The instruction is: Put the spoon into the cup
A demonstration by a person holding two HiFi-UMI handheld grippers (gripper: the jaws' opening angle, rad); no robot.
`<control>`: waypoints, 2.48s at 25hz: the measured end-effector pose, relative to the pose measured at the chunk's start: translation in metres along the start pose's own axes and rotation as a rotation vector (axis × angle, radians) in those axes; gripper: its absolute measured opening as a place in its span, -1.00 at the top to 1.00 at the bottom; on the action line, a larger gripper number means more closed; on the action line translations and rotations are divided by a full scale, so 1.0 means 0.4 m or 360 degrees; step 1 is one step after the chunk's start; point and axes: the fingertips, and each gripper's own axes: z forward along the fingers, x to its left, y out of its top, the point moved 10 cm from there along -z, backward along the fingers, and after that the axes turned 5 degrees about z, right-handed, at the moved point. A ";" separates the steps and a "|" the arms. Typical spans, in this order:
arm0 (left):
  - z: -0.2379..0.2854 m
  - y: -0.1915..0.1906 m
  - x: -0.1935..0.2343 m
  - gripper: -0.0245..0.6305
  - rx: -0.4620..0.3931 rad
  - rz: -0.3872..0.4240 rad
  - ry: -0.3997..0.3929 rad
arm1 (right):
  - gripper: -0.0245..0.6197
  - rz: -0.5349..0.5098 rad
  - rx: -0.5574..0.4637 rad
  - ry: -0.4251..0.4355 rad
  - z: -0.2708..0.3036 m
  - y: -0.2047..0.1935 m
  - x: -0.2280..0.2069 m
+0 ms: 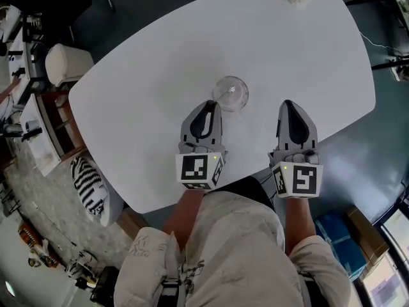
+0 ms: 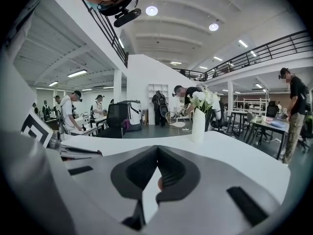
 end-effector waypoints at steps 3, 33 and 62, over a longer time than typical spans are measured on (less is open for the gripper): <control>0.020 -0.009 0.004 0.79 0.0009 -0.0040 -0.0021 | 0.96 -0.0001 0.0017 -0.0012 0.010 -0.006 -0.001; -0.105 0.031 -0.053 0.45 -0.0130 0.0111 0.0167 | 0.96 -0.0058 -0.0138 0.0043 -0.128 0.058 0.013; -0.742 0.082 -0.353 0.45 -0.0628 0.0419 0.0500 | 0.96 -0.0102 -0.0623 0.0202 -0.681 0.091 0.032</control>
